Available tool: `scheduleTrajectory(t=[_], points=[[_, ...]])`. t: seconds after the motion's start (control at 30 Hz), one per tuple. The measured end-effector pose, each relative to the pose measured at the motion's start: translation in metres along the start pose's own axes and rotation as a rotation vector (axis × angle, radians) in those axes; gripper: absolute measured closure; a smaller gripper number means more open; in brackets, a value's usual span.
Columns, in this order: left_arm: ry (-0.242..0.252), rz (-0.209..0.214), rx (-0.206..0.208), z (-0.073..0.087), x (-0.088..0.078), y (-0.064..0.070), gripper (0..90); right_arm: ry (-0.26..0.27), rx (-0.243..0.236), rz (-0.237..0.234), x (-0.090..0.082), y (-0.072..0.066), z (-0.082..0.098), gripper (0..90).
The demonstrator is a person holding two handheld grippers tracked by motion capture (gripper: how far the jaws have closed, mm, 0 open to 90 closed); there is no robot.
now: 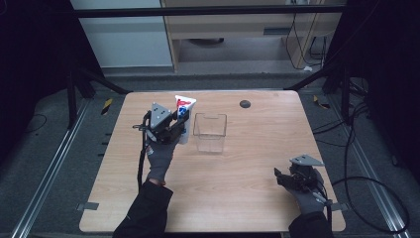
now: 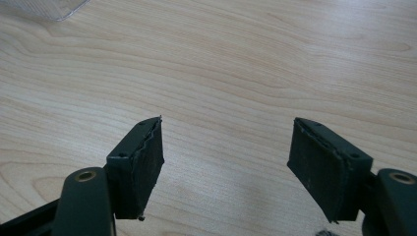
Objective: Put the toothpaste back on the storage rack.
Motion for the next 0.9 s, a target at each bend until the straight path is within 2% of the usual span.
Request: scheduleTrajectory(t=[0.23,0.37,0.67,0.9], points=[[0.029,0.002,-0.014,-0.011,0.014,0.0,71.3,0.0,0.007,-0.004,0.0,0.0,0.0,28.7],[0.053,0.014,-0.038,-0.015,0.022,0.0,71.4,0.005,0.005,-0.003,0.0,0.001,-0.001,28.7],[0.05,0.029,-0.034,-0.021,0.042,0.002,71.4,0.001,0.018,-0.01,0.0,0.001,0.0,28.7],[0.051,0.022,-0.042,-0.018,0.06,0.001,71.4,0.004,0.019,-0.013,0.0,0.001,0.0,28.7]])
Point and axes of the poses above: each handheld gripper's, and its own axes: x roughly forward along the jaws, z roughly out of its underside, y roughly to its right, the point moved 4 cm from there along x, roughly forward along the jaws, and after that the axes turned 12 degrees about z, right-handed, at the moved point
